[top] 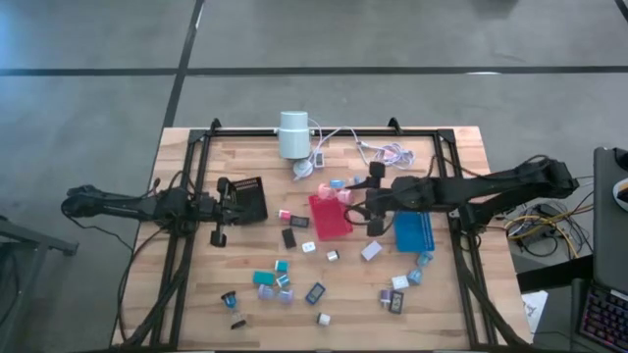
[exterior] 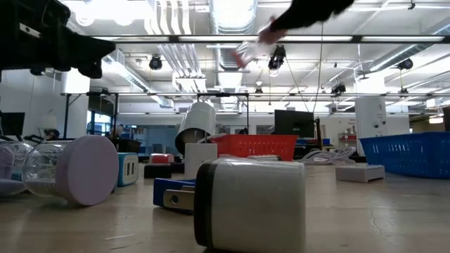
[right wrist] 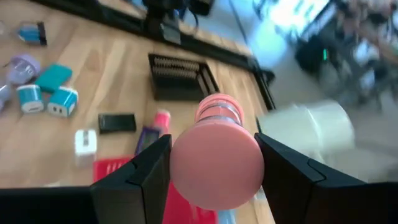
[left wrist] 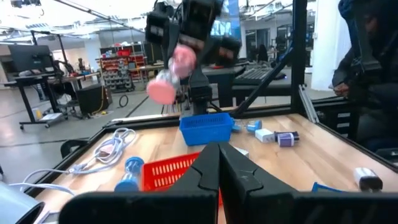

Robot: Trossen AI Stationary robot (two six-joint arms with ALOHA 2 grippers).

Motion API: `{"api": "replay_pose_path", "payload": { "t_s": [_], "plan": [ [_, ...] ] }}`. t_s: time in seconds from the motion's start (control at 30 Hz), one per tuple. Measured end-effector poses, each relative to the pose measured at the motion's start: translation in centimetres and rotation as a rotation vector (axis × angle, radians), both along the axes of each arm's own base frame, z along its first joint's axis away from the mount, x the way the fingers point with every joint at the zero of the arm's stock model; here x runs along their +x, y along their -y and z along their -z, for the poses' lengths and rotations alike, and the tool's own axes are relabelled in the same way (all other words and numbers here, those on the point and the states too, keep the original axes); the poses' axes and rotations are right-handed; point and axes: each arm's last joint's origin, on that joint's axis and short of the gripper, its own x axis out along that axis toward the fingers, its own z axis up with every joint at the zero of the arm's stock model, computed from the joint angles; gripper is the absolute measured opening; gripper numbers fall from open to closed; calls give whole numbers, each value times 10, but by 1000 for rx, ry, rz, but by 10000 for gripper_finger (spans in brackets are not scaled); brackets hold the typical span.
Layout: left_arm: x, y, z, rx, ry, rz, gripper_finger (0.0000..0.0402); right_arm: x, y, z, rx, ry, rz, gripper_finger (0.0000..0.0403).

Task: Pick & Place Office items
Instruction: Put the pink hourglass into the blue bin

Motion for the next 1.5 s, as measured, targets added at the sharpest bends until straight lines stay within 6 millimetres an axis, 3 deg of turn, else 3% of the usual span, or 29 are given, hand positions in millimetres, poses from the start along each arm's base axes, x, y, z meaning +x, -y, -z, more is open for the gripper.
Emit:
{"api": "replay_pose_path", "payload": {
  "t_s": [0.17, 0.3, 0.47, 0.53, 0.63, 0.97, 1.23, 1.5],
  "plan": [
    [0, 0, 1, 3, -1, -7, 5, -32, -13, -54, 32, -169, 155, 195],
    [0, 0, -1, 2, 12, -7, 5, -61, -19, -93, 159, -207, 234, 195],
    [0, 0, -1, 1, 15, -7, 5, -99, -13, -111, 351, -312, 480, 195],
    [0, 0, -1, 1, 15, -7, 5, -110, -10, -109, 391, -358, 571, 195],
    [0, 0, -1, 0, 18, -7, 5, -113, -11, -104, 477, -356, 517, 195],
    [0, 0, 0, -1, 10, -7, 5, -106, -9, -60, 550, -535, 668, 195],
    [0, 0, 0, 2, 9, -7, 5, -89, -5, -17, 553, -743, 473, 195],
    [0, 0, 0, 29, 10, -9, 5, -80, 21, 15, 562, -817, 342, 195]
  ]
}}
